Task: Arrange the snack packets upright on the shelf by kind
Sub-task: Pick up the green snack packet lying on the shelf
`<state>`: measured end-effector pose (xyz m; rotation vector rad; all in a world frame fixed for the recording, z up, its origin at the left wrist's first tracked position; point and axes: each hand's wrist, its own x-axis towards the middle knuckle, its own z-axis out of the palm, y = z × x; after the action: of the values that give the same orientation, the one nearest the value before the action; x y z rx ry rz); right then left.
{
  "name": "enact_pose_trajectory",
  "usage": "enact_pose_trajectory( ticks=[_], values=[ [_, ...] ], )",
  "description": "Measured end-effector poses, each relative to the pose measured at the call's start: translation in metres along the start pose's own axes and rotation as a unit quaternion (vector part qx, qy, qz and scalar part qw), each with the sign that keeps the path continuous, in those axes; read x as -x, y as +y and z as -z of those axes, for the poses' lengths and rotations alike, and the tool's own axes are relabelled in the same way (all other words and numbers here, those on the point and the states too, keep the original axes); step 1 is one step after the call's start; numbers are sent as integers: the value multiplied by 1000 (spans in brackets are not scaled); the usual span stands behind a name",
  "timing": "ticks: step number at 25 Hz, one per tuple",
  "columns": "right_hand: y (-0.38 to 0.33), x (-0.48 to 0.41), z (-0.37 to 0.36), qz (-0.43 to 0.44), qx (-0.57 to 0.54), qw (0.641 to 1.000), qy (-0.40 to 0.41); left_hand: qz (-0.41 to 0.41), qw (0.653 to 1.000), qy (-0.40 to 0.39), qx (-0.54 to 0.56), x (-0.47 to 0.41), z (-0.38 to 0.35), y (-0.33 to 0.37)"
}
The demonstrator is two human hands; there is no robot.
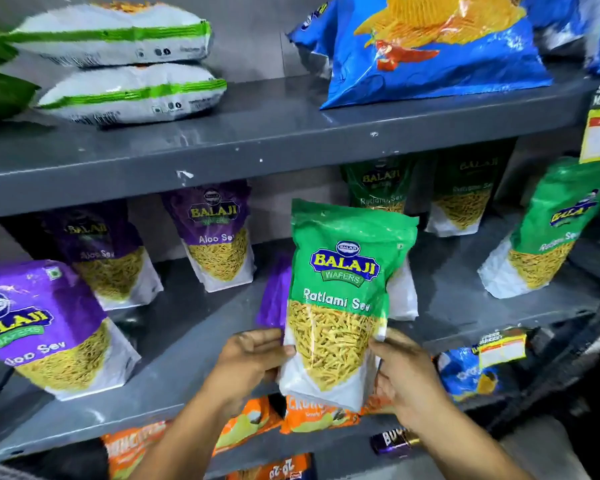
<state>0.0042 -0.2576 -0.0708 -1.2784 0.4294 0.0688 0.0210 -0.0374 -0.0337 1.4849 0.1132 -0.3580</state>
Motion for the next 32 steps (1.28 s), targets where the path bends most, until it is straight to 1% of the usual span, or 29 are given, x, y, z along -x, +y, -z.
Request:
enact_pose_trajectory(
  ticks=[2,4,6,8,11,14,16,19,22,24,28,29,30,32],
  values=[
    [-22,5,19,49,-24,998,25,-26,999,-18,27,5,-30,0],
    [-49,1,46,101,-41,993,36,-62,997,-16,39,6,-73,2],
    [-76,-8,76,139,-26,990,24,-98,994,8,49,1,-121,1],
    [-95,-24,106,172,-3,985,15,-122,990,49,55,-11,-165,-2],
    [-110,-59,143,176,11,984,40,-147,983,93,59,-35,-222,-13],
    [-112,-95,168,159,1,986,58,-164,977,126,52,-57,-260,-25],
    [-107,-111,176,163,-6,985,54,-167,974,143,49,-72,-275,-33],
    [-96,-131,185,137,-28,988,57,-158,972,170,43,-86,-285,-42],
    [-85,-146,194,128,-40,990,44,-156,970,183,29,-91,-290,-50],
    [-78,-150,196,135,-50,989,26,-158,970,185,18,-92,-287,-52],
    [-74,-144,196,178,-55,982,1,-156,972,178,9,-88,-289,-57],
    [-71,-141,199,195,-44,980,12,-148,972,181,20,-83,-287,-60],
    [-65,-135,205,212,-22,976,47,-135,973,186,35,-77,-286,-64],
    [-46,-115,217,232,21,963,134,-103,966,225,73,-61,-275,-73]
  ],
)
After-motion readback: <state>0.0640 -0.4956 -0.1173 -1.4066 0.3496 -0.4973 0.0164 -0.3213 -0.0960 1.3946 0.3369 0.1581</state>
